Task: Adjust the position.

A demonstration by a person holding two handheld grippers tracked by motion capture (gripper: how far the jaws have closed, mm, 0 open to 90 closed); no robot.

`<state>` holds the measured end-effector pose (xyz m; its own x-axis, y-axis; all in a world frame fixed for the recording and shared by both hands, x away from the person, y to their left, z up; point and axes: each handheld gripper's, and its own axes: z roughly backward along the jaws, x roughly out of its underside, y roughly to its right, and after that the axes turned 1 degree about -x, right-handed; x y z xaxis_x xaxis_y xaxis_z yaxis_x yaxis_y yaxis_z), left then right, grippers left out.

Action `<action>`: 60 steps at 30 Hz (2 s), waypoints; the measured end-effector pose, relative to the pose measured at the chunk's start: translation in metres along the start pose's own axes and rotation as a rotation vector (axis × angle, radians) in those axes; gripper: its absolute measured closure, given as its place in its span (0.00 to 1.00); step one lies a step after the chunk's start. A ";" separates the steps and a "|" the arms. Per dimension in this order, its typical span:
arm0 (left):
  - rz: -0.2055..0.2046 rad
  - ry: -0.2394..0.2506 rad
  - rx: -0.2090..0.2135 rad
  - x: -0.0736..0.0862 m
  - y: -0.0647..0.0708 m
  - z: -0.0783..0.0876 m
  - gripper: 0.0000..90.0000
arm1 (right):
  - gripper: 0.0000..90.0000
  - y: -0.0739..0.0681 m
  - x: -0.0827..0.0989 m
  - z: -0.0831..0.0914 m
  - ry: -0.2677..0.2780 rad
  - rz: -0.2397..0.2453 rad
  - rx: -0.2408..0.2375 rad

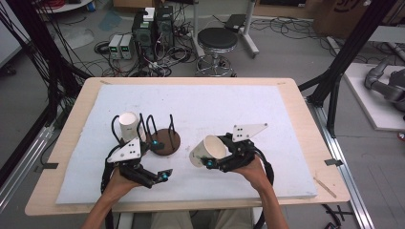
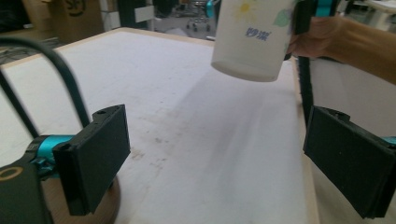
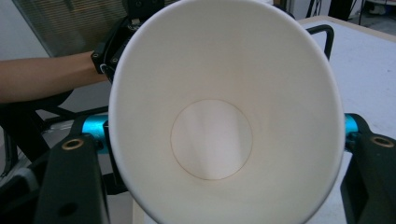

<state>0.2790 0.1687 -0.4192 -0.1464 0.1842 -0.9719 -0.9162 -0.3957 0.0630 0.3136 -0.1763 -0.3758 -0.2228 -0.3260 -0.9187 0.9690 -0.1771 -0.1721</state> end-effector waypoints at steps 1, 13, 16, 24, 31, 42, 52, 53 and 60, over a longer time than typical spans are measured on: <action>0.005 0.003 -0.019 0.002 -0.001 0.002 0.08 | 0.33 0.000 0.000 0.000 -0.008 -0.001 0.006; 0.029 -0.004 -0.145 0.021 -0.005 0.020 0.08 | 0.33 0.002 -0.001 -0.001 -0.059 0.004 0.056; 0.036 -0.010 -0.177 0.023 -0.005 0.024 0.08 | 0.33 0.002 -0.002 -0.002 -0.072 -0.004 0.069; 0.088 -0.014 -0.274 0.027 -0.009 0.036 0.08 | 0.33 0.003 -0.005 -0.004 -0.126 -0.002 0.109; 0.112 -0.026 -0.322 0.032 -0.010 0.042 0.08 | 0.33 0.004 -0.006 -0.008 -0.183 -0.005 0.149; 0.123 -0.021 -0.372 0.042 -0.013 0.048 0.08 | 0.33 0.005 -0.009 -0.016 -0.272 -0.003 0.204; 0.152 -0.033 -0.421 0.050 -0.016 0.050 0.08 | 0.33 0.001 -0.015 -0.025 -0.380 0.031 0.285; 0.155 -0.033 -0.423 0.051 -0.017 0.050 0.08 | 0.33 0.000 -0.016 -0.026 -0.383 0.034 0.289; 0.166 -0.019 -0.421 0.052 -0.018 0.052 0.08 | 0.33 -0.001 -0.017 -0.025 -0.392 0.040 0.305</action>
<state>0.2684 0.2317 -0.4591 -0.2891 0.1027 -0.9518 -0.6490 -0.7519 0.1160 0.3190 -0.1473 -0.3685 -0.2658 -0.6523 -0.7099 0.9155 -0.4015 0.0262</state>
